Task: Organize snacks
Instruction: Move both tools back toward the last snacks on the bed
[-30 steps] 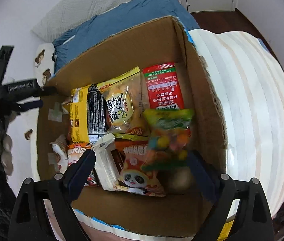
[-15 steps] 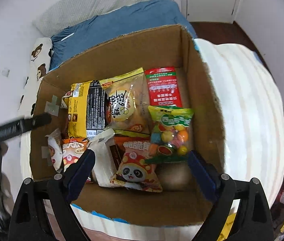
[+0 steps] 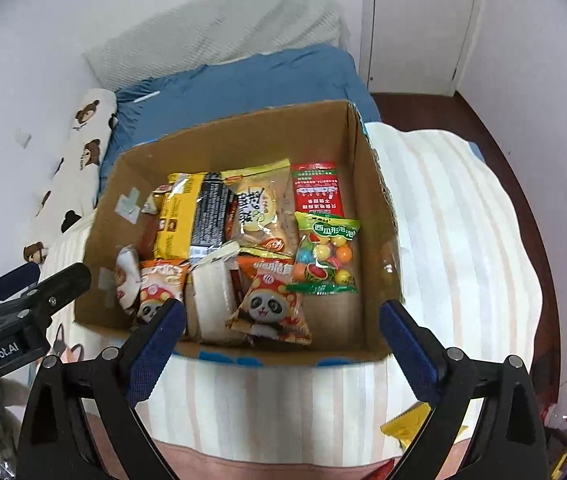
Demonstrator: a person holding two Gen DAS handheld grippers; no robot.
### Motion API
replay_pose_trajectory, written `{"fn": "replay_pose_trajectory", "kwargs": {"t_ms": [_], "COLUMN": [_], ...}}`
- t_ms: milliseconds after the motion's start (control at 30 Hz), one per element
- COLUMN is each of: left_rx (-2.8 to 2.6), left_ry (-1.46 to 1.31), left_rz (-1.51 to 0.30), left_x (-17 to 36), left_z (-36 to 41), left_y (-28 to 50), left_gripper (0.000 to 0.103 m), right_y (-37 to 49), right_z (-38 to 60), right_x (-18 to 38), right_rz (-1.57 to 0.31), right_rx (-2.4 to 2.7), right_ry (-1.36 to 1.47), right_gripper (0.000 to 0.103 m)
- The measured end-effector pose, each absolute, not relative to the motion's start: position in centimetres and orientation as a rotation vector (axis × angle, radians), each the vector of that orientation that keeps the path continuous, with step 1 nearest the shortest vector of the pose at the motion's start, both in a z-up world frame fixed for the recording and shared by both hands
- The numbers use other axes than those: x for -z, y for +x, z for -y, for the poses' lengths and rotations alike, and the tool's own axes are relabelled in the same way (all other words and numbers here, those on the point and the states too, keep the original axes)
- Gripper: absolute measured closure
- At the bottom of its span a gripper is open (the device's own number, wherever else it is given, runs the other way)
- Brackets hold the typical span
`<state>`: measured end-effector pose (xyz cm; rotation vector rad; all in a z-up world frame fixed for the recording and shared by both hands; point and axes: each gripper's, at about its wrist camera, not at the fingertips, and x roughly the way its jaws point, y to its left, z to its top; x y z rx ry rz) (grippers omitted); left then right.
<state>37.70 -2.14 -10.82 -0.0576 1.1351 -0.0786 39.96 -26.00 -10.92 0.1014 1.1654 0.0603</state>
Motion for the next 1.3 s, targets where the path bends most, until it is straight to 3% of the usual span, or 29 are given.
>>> {"fn": "replay_pose_trajectory", "kwargs": {"t_ms": [800,1167,1233,1300], "left_rx": [0.022,0.048,0.074,0.104], "left_ry": [-0.033,-0.073,-0.072,-0.065], "left_rz": [-0.911,-0.977,-1.041,-1.097], "left_x": [3.7,5.9,8.0,10.1], "left_z": [1.8,4.4,6.3,8.2], "left_y": [24.3,21.9,22.0,22.2], "left_gripper": [0.008,0.008,0.008,0.008], "right_y": [26.4,23.0,22.5,22.0], "right_z": [25.2,32.1,34.8,37.2], "right_x": [1.9,3.5,5.3,7.5], "right_rz": [-0.944,-0.978,-1.012,-1.051], "right_rx": [-0.126,-0.123,-0.097,-0.069], "right_ry": [0.062,0.296,0.339,0.366], "right_gripper": [0.003,0.004,0.008,0.020]}}
